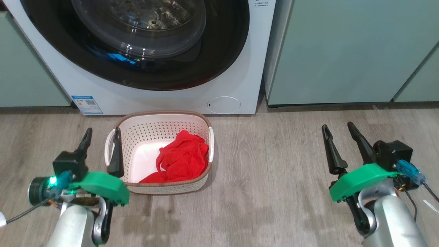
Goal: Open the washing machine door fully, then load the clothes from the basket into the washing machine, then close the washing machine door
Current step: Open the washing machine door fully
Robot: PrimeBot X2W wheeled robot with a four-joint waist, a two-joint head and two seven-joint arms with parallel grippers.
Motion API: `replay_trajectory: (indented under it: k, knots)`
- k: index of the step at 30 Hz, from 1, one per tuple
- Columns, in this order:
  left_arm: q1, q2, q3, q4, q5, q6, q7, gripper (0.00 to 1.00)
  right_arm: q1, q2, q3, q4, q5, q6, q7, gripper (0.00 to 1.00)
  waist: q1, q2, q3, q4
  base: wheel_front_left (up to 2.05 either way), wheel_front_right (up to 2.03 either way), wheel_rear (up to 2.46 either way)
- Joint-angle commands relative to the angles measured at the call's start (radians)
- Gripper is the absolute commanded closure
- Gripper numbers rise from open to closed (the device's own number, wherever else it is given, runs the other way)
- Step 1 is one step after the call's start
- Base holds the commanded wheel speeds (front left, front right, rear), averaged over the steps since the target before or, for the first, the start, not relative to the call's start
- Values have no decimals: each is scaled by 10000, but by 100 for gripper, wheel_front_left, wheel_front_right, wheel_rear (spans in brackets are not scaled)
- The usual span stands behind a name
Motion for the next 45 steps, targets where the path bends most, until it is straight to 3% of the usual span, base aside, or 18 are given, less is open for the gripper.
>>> replay_trajectory:
  k: [1, 30, 31, 32, 45]
  knots:
    - [-497, 293, 321, -340, -4, 61, -106, 0, -379, -5, 217, -305, 62, -2, -115, 0, 0, 0, -1, -13, 29, 29, -58]
    - [-526, 433, 133, -439, -163, 189, -121, 0, -481, -5, 185, -215, 174, -2, -264, 0, 0, 0, 172, -91, 0, 0, 0]
    - [-536, 437, 123, -450, -163, 197, -121, 0, -497, -5, 181, -211, 228, -2, -259, 91, 0, 0, 194, -89, 0, 0, 0]
    - [-550, 442, 116, -462, -167, 202, -121, 0, -523, -5, 184, -211, 279, -2, -255, 100, 0, 0, 220, -87, 0, 0, 0]
    - [-841, 464, 176, -761, -303, 354, -138, 0, -1142, -5, 203, -252, 961, -2, -487, 100, 0, 0, 925, -101, 0, 0, 0]
